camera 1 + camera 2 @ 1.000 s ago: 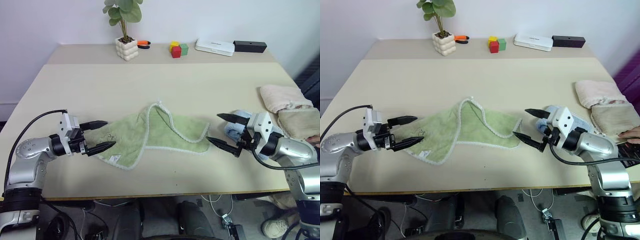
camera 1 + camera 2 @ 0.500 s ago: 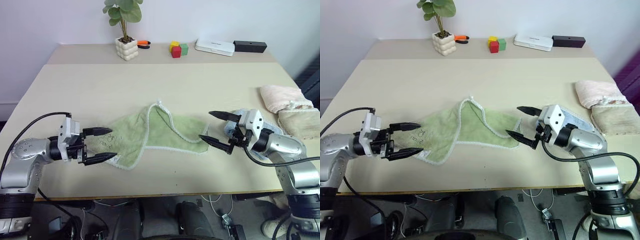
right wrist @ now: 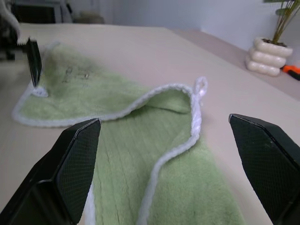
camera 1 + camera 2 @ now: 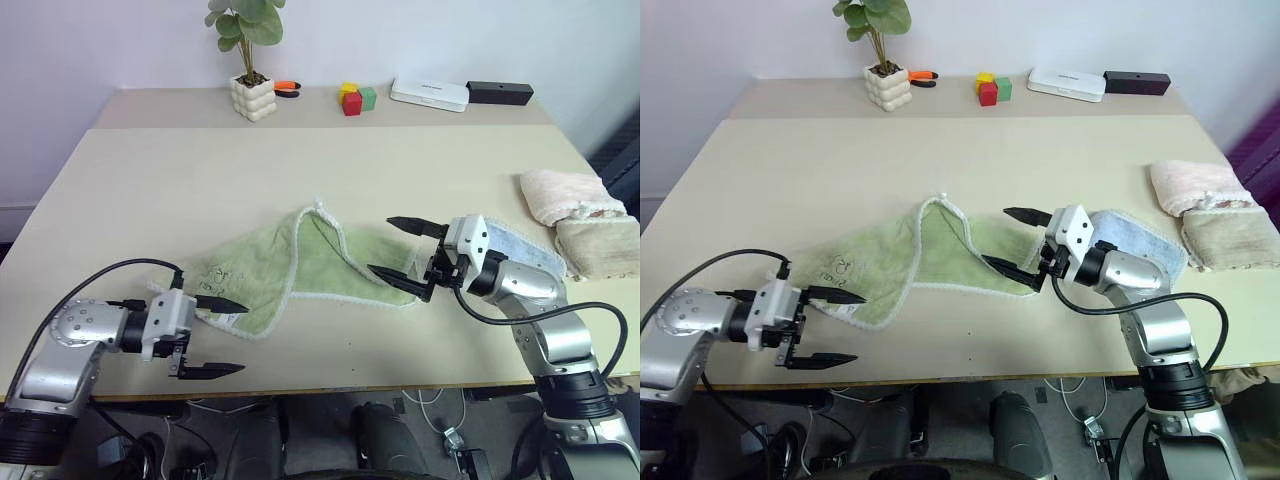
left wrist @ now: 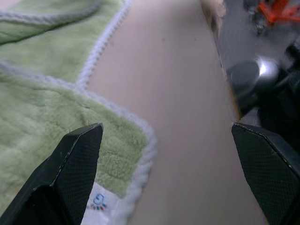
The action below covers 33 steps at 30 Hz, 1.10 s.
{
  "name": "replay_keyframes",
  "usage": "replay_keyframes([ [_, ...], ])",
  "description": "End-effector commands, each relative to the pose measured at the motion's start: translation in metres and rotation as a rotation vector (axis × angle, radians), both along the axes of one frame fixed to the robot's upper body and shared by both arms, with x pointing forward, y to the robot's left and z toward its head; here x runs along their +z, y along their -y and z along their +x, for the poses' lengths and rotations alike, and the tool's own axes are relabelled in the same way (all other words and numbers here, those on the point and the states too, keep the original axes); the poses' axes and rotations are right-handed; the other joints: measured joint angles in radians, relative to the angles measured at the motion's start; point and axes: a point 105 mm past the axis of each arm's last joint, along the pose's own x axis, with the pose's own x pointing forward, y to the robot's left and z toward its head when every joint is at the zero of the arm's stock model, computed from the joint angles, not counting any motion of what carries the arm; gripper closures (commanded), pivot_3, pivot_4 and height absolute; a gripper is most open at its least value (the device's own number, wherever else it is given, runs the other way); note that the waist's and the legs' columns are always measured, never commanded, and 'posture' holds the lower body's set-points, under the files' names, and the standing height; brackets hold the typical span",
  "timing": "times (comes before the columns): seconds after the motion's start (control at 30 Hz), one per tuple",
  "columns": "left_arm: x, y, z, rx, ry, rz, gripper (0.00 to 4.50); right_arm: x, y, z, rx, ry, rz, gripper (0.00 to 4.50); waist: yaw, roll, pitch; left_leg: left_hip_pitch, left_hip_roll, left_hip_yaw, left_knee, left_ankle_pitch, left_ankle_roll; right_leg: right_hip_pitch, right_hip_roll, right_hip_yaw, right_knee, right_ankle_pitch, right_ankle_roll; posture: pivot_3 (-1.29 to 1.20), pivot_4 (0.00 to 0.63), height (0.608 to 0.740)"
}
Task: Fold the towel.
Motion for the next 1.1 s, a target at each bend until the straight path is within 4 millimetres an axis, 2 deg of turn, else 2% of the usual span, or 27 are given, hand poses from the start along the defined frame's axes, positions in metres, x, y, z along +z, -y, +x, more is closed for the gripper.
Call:
replay_keyframes([
  [0.03, -0.004, 0.004, 0.010, 0.016, 0.049, 0.027, 0.00, 0.011, -0.005, -0.006, 0.011, 0.056, 0.015, 0.03, 0.001, 0.000, 0.000, 0.000, 0.000, 0.000, 0.000, 0.000, 0.000, 0.000, 0.000, 0.000, 0.000, 0.000, 0.000, 0.00, 0.150, 0.735],
  [0.23, -0.007, 0.009, 0.021, 0.030, 0.014, 0.023, 0.00, 0.010, -0.001, -0.008, -0.017, 0.060, 0.017, 0.03, 0.003, 0.000, 0.000, 0.000, 0.000, 0.000, 0.000, 0.000, 0.000, 0.000, 0.000, 0.000, 0.000, 0.001, 0.001, 0.00, 0.150, 0.735],
  [0.27, -0.010, 0.009, 0.020, 0.024, -0.003, 0.034, 0.26, 0.010, -0.001, -0.008, -0.021, 0.063, 0.017, 0.00, 0.002, 0.000, 0.000, 0.000, 0.000, 0.000, 0.001, 0.000, 0.000, 0.000, 0.000, 0.000, 0.000, 0.001, 0.001, 0.00, 0.150, 0.735],
  [0.33, -0.013, 0.010, 0.020, 0.016, -0.007, 0.040, 0.89, 0.010, -0.003, -0.007, -0.026, 0.067, 0.020, 0.00, 0.000, 0.000, 0.000, 0.000, 0.000, 0.000, 0.001, 0.000, 0.000, 0.001, 0.000, 0.000, 0.000, 0.001, 0.002, 0.00, 0.150, 0.735],
  [0.57, -0.021, 0.012, 0.013, -0.022, -0.039, 0.071, 4.47, 0.012, -0.001, -0.006, -0.051, 0.081, 0.021, 0.00, 0.000, 0.000, 0.000, 0.000, 0.000, 0.000, 0.000, 0.000, 0.000, 0.000, 0.000, 0.000, 0.000, 0.001, 0.003, 0.00, 0.150, 0.735],
  [0.7, -0.016, 0.009, 0.016, -0.011, -0.015, 0.058, 4.47, 0.010, 0.003, -0.003, -0.066, 0.083, 0.018, 0.00, 0.000, 0.000, 0.000, 0.000, 0.000, 0.000, 0.000, 0.000, 0.000, 0.000, 0.000, 0.000, 0.000, 0.001, 0.002, 0.00, 0.150, 0.735],
  [0.9, 0.018, -0.008, 0.028, 0.070, -0.007, -0.073, 4.47, 0.004, 0.024, 0.003, -0.113, 0.078, -0.049, 0.00, 0.001, 0.000, 0.000, 0.000, 0.000, 0.000, 0.000, 0.000, 0.000, 0.000, 0.000, 0.000, 0.000, 0.001, 0.002, 0.00, 0.150, 0.735],
  [1.0, 0.041, -0.020, 0.035, 0.136, 0.003, -0.156, 4.47, -0.022, 0.041, 0.007, -0.135, 0.065, -0.261, 0.00, 0.001, 0.000, 0.000, 0.000, 0.000, 0.000, 0.000, 0.000, 0.000, 0.000, 0.000, 0.000, 0.000, 0.001, 0.001, 0.00, 0.150, 0.735],
  [1.1, 0.049, -0.030, 0.040, 0.179, 0.027, -0.177, 4.47, -0.032, 0.048, 0.007, -0.111, 0.069, -0.346, 0.00, -0.001, 0.000, 0.000, 0.000, 0.000, 0.000, 0.001, 0.000, 0.000, 0.000, 0.000, 0.000, 0.000, 0.001, 0.001, 0.00, 0.150, 0.735],
])
